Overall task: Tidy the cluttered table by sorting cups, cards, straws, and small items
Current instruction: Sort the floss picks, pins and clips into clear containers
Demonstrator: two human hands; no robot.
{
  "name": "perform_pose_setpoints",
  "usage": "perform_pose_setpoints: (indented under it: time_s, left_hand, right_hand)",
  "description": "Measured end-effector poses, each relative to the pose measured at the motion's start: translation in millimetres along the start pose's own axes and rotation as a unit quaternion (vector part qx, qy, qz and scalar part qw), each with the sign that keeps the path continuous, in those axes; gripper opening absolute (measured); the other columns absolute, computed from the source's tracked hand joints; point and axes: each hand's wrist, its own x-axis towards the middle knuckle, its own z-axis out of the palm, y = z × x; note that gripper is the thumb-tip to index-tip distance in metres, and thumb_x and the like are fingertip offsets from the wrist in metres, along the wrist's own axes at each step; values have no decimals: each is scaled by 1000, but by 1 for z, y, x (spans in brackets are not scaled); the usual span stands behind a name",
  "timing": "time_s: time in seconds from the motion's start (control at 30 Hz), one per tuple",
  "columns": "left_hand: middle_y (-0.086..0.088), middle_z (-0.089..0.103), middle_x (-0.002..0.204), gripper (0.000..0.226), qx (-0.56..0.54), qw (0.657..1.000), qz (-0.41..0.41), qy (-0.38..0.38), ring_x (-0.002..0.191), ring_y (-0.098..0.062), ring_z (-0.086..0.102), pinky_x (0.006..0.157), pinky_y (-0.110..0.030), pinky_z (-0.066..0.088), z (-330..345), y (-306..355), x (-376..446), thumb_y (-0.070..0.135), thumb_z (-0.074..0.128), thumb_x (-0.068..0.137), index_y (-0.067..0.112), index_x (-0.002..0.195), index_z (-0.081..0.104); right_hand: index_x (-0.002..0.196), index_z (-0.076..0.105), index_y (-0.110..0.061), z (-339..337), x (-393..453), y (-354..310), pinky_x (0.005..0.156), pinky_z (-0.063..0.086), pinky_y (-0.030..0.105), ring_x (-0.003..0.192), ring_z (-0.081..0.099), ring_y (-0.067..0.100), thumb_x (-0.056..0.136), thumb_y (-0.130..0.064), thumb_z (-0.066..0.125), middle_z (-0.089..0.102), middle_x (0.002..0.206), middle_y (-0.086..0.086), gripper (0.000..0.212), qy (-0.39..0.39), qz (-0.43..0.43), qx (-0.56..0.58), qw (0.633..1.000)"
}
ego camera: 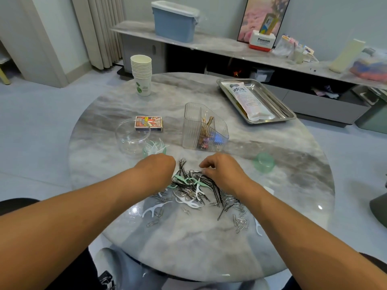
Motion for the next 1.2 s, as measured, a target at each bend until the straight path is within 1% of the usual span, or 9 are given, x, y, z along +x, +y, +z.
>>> perform_pose_setpoints:
  time_s: [0.23, 0.33, 0.5, 0.6, 0.73, 0.83, 0.93, 1.03, 1.2]
  left_hand:
    - [-8, 70, 92, 16, -93, 995, -9, -23, 82, -25, 66, 70, -35, 55, 13, -1, 13, 21, 74, 89, 11, 99, 70]
    - [-9, 71, 97, 20, -129, 990, -2, -49, 91, -27, 68, 82, -40, 58, 12, 2, 14, 25, 73, 91, 8, 101, 69]
    - [-5, 72, 93, 12, -170, 985, -6, -39, 89, -24, 67, 77, -34, 53, 1, 2, 14, 24, 73, 91, 13, 92, 71]
    - [0, 71, 89, 9, -244, 969, -21, -11, 76, -16, 64, 67, -28, 49, -13, -4, 17, 22, 76, 88, 18, 93, 69]
    - [-10, 76, 82, 10, -461, 885, -58, -23, 57, -12, 60, 57, -25, 51, -20, -5, 20, 11, 77, 87, 10, 96, 72]
    - [-10, 78, 88, 17, -575, 814, -69, -50, 61, -9, 59, 53, -18, 50, -21, 1, 18, 5, 76, 87, 4, 104, 72]
    - [-6, 78, 95, 23, -611, 784, -82, -71, 78, -11, 62, 64, -20, 52, -20, 7, 17, 8, 79, 84, 11, 106, 73]
    - [-13, 76, 105, 29, -694, 703, -101, -120, 87, -21, 72, 79, -34, 61, -21, 9, 17, 0, 72, 88, 8, 115, 67]
    - [-17, 75, 98, 32, -786, 599, -90, -123, 79, -22, 76, 62, -31, 63, -25, 12, 17, -15, 57, 91, -1, 120, 60]
  right_hand:
    - [90, 77, -22, -1, 7, 5, 71, 52, 28, 84, 66, 13, 84, -29, 83, 72, 87, -7, 11, -73, 78, 18, 994]
    - [80, 73, -24, -6, 5, 3, 78, 56, 33, 85, 66, 12, 82, -26, 83, 72, 82, -10, 11, -98, 88, 14, 991]
    - [81, 65, -28, -14, 0, 0, 87, 41, 36, 92, 57, 15, 87, -26, 76, 64, 84, -15, 13, -53, 41, -86, 994]
    - [82, 64, -29, -26, -3, 2, 94, 45, 38, 84, 59, 15, 89, -26, 72, 64, 80, -14, 11, -23, 38, -76, 996]
    - [82, 66, -31, -42, -5, 4, 85, 50, 34, 78, 64, 12, 92, -29, 73, 70, 80, -9, 13, 24, 40, -43, 998]
    - [89, 70, -21, -46, -6, 1, 64, 52, 25, 63, 68, 5, 91, -22, 76, 75, 82, 0, 7, 47, 93, 171, 980]
    - [91, 67, -6, -44, -6, -3, 79, 62, 36, 71, 75, 20, 93, -11, 72, 76, 87, 13, 7, 12, 119, 354, 927]
    - [90, 67, -5, -41, -8, -8, 73, 62, 25, 71, 73, 19, 96, -11, 68, 75, 87, 13, 8, -28, 125, 421, 898]
    - [100, 69, -5, -37, -10, -10, 70, 60, 26, 70, 74, 14, 98, -17, 67, 78, 88, 8, 12, -34, 146, 449, 881]
